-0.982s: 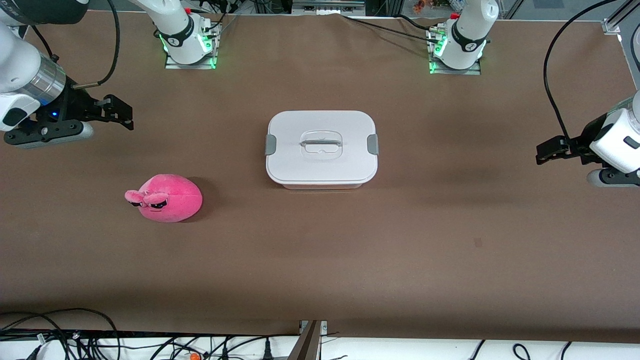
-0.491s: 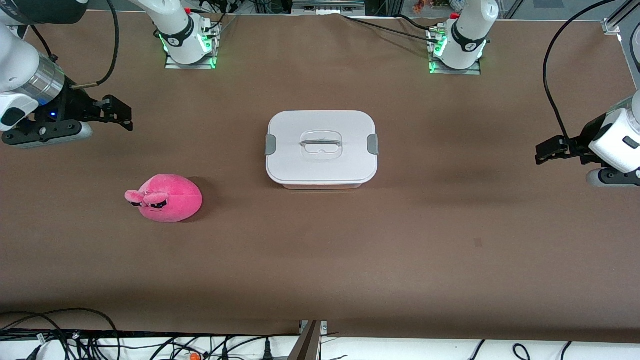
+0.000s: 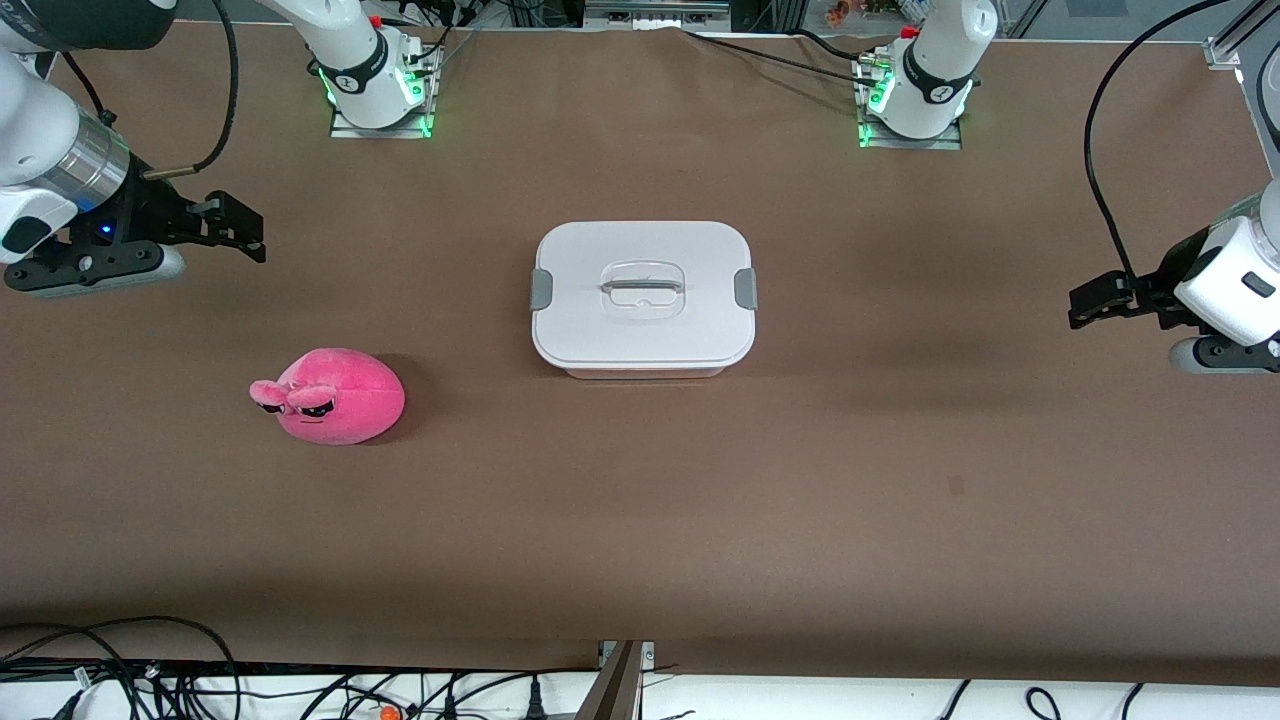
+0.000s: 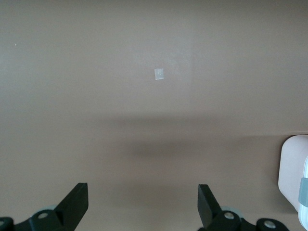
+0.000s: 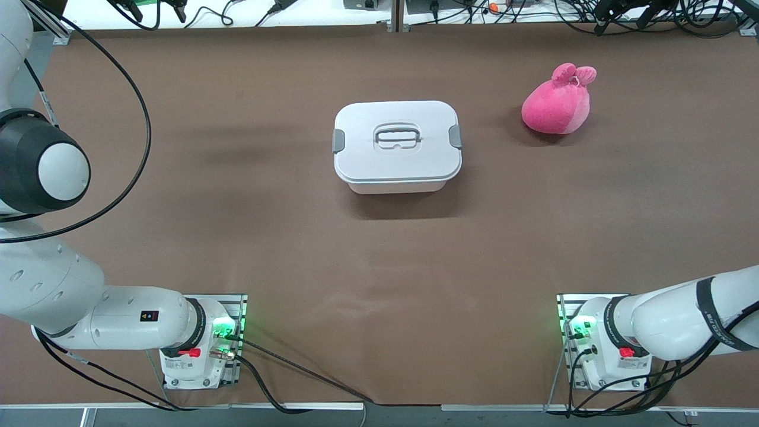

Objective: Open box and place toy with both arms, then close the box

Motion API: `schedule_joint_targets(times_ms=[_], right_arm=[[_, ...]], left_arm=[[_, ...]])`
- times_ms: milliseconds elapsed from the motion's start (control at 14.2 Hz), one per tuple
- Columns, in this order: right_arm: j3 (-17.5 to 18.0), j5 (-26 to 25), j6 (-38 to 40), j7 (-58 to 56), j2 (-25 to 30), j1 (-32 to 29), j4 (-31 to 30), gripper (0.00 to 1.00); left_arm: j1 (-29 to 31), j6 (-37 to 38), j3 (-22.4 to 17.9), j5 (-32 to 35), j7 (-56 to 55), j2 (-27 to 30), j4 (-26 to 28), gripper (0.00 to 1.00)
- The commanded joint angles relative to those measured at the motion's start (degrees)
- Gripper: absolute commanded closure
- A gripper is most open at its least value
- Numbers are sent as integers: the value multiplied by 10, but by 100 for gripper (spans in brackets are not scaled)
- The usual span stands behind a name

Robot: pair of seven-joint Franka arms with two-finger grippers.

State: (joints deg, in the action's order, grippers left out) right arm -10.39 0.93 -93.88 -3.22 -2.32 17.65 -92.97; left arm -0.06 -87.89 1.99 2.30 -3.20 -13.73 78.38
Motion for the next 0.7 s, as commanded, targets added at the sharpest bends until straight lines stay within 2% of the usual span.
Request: schedule_joint_targets(times_ms=[0,632], right_arm=[[-2,9,0,-4,2,0,-1,0],[-2,10,-6,-4,-4,0,-5,0]], left_arm=[[0,7,-1,-10,0,-9,-19,0],[0,7,-1,-10,0,-9,-19,0]])
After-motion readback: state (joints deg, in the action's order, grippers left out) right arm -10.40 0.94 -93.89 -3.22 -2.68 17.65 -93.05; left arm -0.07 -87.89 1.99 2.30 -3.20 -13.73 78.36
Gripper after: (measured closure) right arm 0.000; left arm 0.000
